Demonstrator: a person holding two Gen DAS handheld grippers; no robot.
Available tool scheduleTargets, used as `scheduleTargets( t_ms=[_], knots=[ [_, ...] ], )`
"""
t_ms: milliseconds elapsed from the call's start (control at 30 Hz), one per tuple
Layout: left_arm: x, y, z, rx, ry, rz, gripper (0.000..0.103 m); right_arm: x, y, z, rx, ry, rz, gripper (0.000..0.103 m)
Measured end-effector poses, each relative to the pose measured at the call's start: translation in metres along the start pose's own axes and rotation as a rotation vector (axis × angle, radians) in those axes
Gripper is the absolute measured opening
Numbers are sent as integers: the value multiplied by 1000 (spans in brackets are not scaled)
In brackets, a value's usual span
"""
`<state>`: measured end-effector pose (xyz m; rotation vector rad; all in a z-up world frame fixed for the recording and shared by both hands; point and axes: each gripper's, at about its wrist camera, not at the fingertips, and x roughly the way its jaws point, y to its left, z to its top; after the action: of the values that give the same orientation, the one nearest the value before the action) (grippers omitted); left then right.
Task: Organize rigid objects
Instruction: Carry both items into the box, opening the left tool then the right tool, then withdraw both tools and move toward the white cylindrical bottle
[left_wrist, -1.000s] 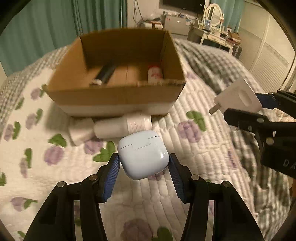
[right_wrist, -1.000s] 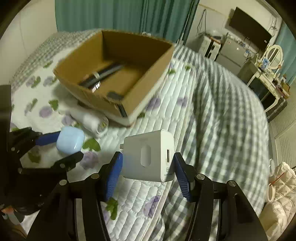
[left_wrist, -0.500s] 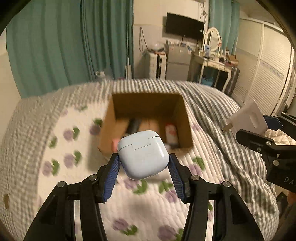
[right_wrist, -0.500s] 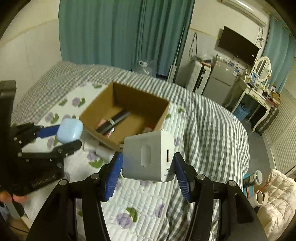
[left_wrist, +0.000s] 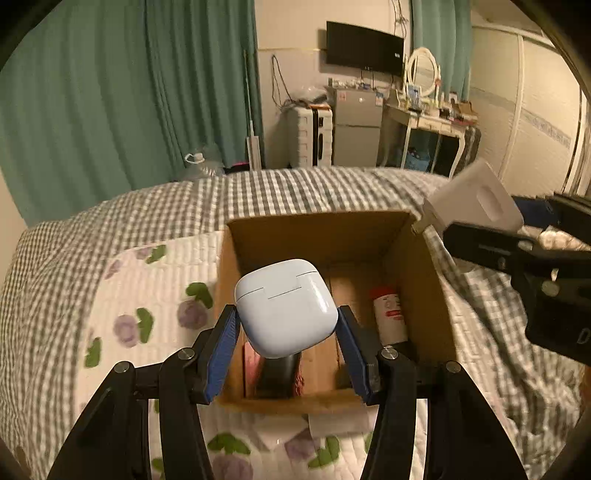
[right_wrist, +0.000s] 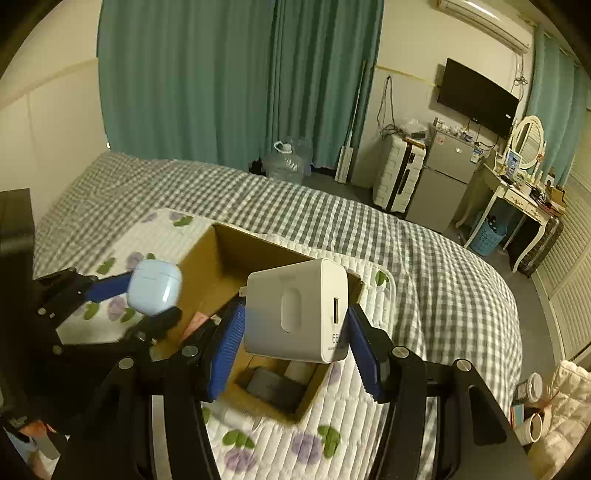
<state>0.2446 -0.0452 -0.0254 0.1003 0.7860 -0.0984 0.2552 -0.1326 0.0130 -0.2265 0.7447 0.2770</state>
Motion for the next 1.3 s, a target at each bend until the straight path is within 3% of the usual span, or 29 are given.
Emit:
scheduleTargets(
  t_ms=[200,367,533,733,1067,1167,1300],
  knots=[
    [48,-10,-13,43,50,-31,55,52,-16,-13,28,59,0,56],
    [61,-16,-21,64,79,-26,57,69,-23,-23,45,76,-3,56],
    [40,-9,-21,58,45,8,69,67,-26,-21,69,73,-8,56],
    [13,15,-21,31,19,41,70,67,-17,-12,107,53,1,56],
    [11,50,-45,-3,15,44,70,119,12,-16,163,111,63,57],
    [11,57,-48,-11,17,47,70,117,13,-15,152,77,36,71],
    [-3,62,-52,-10,11,65,74,97,13,-15,127,90,19,72]
  ],
)
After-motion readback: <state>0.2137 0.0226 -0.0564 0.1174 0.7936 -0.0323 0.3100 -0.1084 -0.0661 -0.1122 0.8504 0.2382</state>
